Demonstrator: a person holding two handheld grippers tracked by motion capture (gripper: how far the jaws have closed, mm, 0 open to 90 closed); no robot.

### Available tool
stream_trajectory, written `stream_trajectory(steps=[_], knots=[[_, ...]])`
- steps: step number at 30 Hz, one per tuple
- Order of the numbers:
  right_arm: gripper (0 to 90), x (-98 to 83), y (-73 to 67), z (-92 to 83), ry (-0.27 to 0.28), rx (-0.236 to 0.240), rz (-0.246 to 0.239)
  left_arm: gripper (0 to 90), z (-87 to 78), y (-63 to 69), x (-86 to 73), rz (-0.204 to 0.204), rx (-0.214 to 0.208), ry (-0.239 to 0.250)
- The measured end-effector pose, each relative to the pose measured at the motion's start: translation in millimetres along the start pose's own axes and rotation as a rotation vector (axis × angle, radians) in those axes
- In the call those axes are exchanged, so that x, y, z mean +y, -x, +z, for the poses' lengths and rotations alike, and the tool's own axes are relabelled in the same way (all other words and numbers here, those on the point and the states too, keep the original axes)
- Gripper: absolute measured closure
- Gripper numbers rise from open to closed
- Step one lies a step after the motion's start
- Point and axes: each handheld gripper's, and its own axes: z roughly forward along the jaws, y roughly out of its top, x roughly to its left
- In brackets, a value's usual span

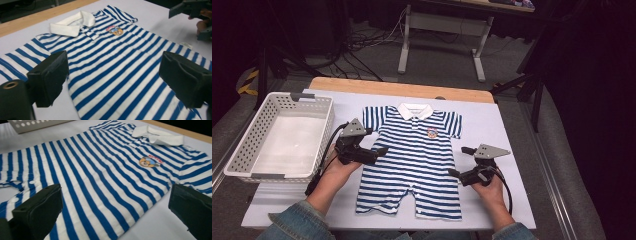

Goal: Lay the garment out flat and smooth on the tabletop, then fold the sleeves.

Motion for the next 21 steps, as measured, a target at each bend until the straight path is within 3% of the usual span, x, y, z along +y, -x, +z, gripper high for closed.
stream_trajectory(steps=[6,11,14,17,21], knots=[[0.4,-3.1,6.2,0.5,0.001,-0.023,0.024,4.0,3.3,-10.6,1.8,-0.042,0.007,0.054],[0.5,-5.7,6.0,4.9,-0.014,-0.022,0.028,3.8,9.2,-20.9,4.7,-0.063,0.048,0.029],[0.5,-5.5,2.8,7.7,-0.035,-0.031,0.005,5.2,15.3,-24.7,8.3,-0.083,0.102,0.004],[0.5,-5.7,2.7,7.8,-0.036,-0.031,0.008,4.9,17.6,-29.0,10.1,-0.098,0.100,0.006],[0.4,-6.1,3.6,6.4,-0.026,-0.031,0.017,5.4,22.5,-36.7,12.5,-0.116,0.150,-0.010]])
